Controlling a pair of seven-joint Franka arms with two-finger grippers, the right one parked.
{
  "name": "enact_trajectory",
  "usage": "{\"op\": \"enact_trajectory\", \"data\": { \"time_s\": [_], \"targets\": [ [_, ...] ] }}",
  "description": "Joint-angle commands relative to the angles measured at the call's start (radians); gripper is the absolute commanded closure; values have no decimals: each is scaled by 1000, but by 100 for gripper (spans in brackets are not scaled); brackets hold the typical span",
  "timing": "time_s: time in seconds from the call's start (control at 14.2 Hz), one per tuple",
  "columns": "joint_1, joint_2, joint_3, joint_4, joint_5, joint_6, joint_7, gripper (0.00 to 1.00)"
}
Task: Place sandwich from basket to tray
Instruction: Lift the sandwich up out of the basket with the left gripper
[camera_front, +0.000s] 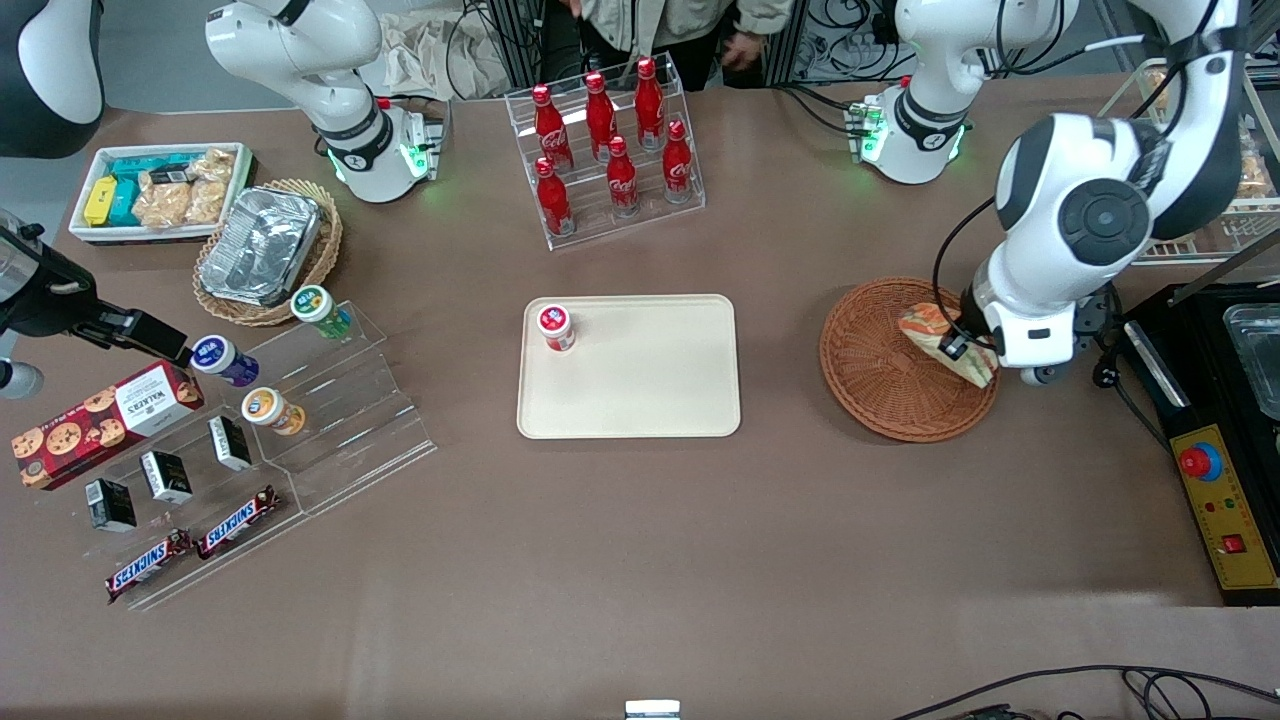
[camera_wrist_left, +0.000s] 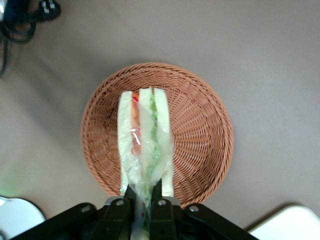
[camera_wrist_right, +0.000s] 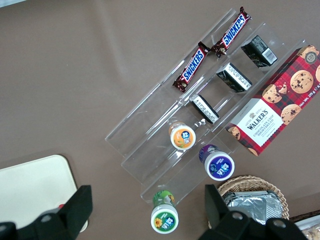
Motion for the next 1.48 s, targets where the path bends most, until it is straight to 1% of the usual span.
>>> {"op": "enact_trajectory", "data": {
  "time_s": [0.0, 0.07, 0.21, 0.35, 0.49, 0.56, 0.63, 0.99, 1.34, 1.41],
  "targets": [
    [10, -1, 0, 144, 0, -181, 233, 100],
    [10, -4, 2, 173, -3, -216, 323, 100],
    [12, -12, 5, 191, -8, -222, 437, 100],
    [13, -21, 7, 201, -11, -224, 592, 100],
    [15, -15, 17, 249, -70, -225, 713, 100],
    [13, -17, 36, 252, -80, -224, 726, 100],
    [13, -21, 39, 252, -72, -225, 726, 100],
    [-2, -20, 30, 241, -83, -225, 714, 100],
    [-11, -8, -36, 238, -94, -210, 668, 100],
    [-14, 11, -50, 240, -100, -210, 665, 100]
  ]
}}
